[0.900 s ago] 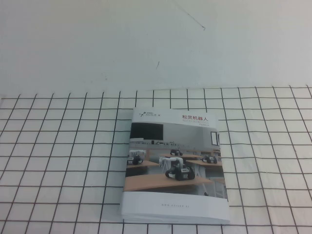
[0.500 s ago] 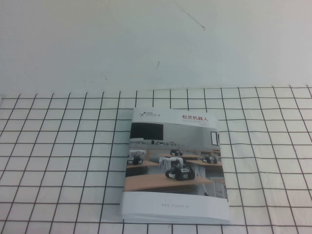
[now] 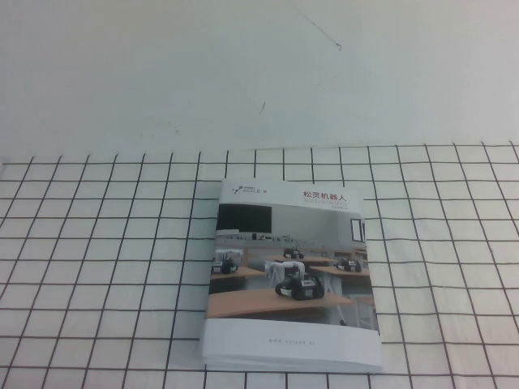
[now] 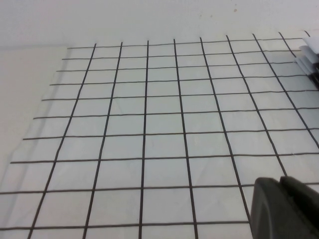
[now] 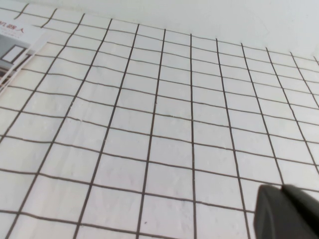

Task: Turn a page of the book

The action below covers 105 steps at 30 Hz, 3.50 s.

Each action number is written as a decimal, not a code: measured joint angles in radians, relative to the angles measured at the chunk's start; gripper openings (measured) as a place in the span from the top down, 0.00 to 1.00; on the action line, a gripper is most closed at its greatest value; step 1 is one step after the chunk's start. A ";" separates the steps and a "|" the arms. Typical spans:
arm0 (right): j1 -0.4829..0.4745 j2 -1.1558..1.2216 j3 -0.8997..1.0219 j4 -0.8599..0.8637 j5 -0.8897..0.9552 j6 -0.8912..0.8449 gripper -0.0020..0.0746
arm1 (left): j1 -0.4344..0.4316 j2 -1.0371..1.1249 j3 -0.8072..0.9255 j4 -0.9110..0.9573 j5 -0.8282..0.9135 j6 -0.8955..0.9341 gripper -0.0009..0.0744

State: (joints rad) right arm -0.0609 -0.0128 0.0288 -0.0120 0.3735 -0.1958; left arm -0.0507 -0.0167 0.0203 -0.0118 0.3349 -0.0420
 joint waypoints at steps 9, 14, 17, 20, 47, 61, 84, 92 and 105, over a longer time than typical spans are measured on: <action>0.000 0.000 0.000 -0.008 -0.291 -0.008 0.98 | 0.000 0.000 0.008 0.002 -0.326 0.000 0.99; 0.000 0.000 0.000 -0.008 -0.642 -0.008 0.98 | 0.000 0.000 0.008 0.002 -0.624 0.000 0.99; 0.000 0.000 0.000 -0.008 -0.855 0.025 0.98 | 0.000 0.000 0.008 0.002 -0.789 0.000 0.99; 0.000 0.000 0.000 -0.008 -1.042 0.083 0.98 | 0.000 0.000 0.008 0.002 -0.928 0.000 0.99; 0.000 0.191 -0.504 0.089 -0.081 0.226 0.98 | 0.000 0.415 -0.524 -0.131 0.130 0.070 0.99; 0.000 0.615 -0.537 0.501 0.338 -0.284 0.98 | -0.017 1.073 -0.655 -0.725 0.239 0.413 0.99; 0.241 1.525 -0.821 0.934 0.250 -0.887 0.98 | -0.311 1.757 -0.936 -0.923 -0.005 0.614 0.99; 0.265 1.720 -0.967 0.917 0.194 -0.888 0.93 | -0.311 1.826 -0.945 -0.999 -0.061 0.625 0.99; 0.266 1.923 -1.027 1.151 0.235 -0.884 0.30 | -0.311 1.835 -0.949 -1.015 -0.078 0.628 0.99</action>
State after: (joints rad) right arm 0.2053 1.9102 -0.9985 1.1387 0.6085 -1.0794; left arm -0.3612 1.8187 -0.9284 -1.0268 0.2572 0.5858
